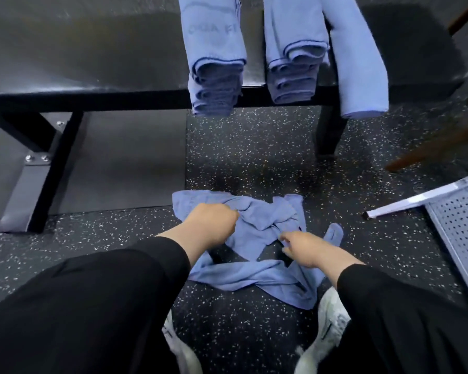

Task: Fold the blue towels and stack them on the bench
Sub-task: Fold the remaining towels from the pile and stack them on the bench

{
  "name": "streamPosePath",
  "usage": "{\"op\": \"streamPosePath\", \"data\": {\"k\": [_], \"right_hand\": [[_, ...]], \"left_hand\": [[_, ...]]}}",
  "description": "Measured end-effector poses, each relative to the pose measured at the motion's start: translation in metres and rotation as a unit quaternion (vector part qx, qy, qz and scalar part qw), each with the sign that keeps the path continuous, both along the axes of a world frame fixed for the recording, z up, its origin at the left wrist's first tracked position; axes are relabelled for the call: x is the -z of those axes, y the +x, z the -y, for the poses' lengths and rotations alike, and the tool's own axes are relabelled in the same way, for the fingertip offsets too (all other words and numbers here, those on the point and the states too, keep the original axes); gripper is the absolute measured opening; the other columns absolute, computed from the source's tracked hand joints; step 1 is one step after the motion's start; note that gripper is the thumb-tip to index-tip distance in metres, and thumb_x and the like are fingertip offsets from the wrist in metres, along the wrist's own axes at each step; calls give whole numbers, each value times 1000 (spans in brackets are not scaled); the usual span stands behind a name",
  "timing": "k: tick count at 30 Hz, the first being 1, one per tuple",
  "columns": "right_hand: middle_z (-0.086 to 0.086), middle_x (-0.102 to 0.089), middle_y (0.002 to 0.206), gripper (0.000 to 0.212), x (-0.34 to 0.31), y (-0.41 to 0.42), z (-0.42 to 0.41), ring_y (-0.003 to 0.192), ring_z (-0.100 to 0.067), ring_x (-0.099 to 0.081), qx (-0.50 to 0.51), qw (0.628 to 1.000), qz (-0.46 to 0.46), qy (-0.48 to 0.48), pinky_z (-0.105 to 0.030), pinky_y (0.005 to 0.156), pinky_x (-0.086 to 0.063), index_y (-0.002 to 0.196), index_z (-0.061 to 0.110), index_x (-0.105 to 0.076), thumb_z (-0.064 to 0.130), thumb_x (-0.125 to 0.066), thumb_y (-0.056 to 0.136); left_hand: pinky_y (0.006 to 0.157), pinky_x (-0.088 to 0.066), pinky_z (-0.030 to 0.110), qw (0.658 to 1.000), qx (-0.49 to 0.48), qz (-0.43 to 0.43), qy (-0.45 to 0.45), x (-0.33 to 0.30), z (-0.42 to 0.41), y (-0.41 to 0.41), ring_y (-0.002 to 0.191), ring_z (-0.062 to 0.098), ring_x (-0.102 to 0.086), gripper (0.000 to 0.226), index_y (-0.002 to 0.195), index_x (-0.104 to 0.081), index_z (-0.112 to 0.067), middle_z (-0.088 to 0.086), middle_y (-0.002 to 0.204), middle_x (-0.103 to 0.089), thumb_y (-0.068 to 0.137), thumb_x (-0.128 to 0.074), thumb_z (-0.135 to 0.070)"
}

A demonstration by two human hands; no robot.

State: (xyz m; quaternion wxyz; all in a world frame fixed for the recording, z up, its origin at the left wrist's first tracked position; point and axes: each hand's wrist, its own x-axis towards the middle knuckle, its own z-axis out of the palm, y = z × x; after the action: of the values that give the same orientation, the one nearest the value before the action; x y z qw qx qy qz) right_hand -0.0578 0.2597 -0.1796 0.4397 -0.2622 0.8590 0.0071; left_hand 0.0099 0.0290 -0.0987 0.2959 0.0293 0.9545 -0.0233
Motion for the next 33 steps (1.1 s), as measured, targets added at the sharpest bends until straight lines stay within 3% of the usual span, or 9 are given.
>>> {"op": "streamPosePath", "data": {"k": [4, 9, 13, 16, 18, 20, 23, 28, 33], "right_hand": [[-8, -55, 128, 27, 42, 36, 7, 121, -33, -56, -62, 997, 46, 27, -41, 97, -47, 119, 27, -54, 16, -55, 95], [-4, -28, 162, 50, 78, 64, 9, 150, -31, -24, -132, 979, 62, 145, -54, 116, -25, 151, 17, -41, 25, -48, 102], [-8, -46, 144, 39, 73, 65, 10, 137, -30, -40, -113, 987, 8, 116, -50, 110, -29, 137, 14, -54, 26, -49, 100], [-9, -61, 125, 18, 58, 53, 21, 119, -30, -59, -36, 998, -49, 30, -36, 96, -40, 110, 19, -63, 15, -54, 94], [-11, -68, 114, 11, 42, 42, 29, 107, -31, -63, 58, 996, -48, -46, -32, 79, -39, 95, 20, -55, 10, -54, 92], [-9, -69, 107, 9, 22, 34, 39, 101, -29, -62, 164, 977, -33, -133, -30, 73, -38, 95, 21, -52, 12, -54, 93], [-7, -71, 90, 14, -22, 25, 60, 84, -22, -62, 266, 939, -12, -217, -28, 63, -41, 96, 12, -68, 13, -54, 95], [9, -69, 81, 17, -120, 9, 87, 70, -2, -57, 277, 895, -23, -350, -20, 66, -45, 96, 14, -77, 10, -61, 93], [-7, -77, 90, 21, -222, 13, 96, 74, -12, -60, 297, 848, -41, -436, -26, 70, -48, 85, 23, -77, 9, -62, 88]], "left_hand": [[73, -38, 32, 999, -9, 45, 8, 16, -13, -8, 109, 27, -62, 24, 116, -64, -15, 6, 120, -66, 102, -48, -25], [77, -36, 33, 997, 10, 67, 23, 20, -25, -6, 117, 29, -58, 29, 122, -62, -14, 9, 129, -62, 105, -41, -25], [76, -36, 34, 995, 25, 89, 23, 20, -27, -3, 112, 30, -59, 29, 121, -61, -14, 10, 125, -63, 105, -41, -27], [77, -39, 35, 994, 40, 102, 12, 19, -26, -2, 109, 30, -59, 29, 121, -60, -14, 10, 123, -62, 105, -40, -29], [78, -39, 35, 994, 26, 103, 20, 16, -24, -2, 110, 30, -59, 30, 122, -59, -16, 9, 124, -63, 105, -40, -30], [79, -40, 35, 995, -5, 92, 45, 8, -21, -2, 115, 29, -58, 33, 128, -57, -18, 7, 127, -63, 104, -40, -31], [79, -39, 34, 989, -73, 54, 117, -12, -14, -1, 119, 30, -57, 38, 138, -49, -17, 8, 136, -59, 103, -42, -29], [105, -40, 32, 958, -197, -29, 206, -72, 10, 4, 133, 29, -51, 51, 152, -37, -13, 11, 148, -52, 102, -44, -20], [103, -47, 32, 918, -243, -116, 291, -154, 30, 15, 120, 20, -60, 40, 136, -59, -17, 3, 132, -66, 98, -50, -15]]}}
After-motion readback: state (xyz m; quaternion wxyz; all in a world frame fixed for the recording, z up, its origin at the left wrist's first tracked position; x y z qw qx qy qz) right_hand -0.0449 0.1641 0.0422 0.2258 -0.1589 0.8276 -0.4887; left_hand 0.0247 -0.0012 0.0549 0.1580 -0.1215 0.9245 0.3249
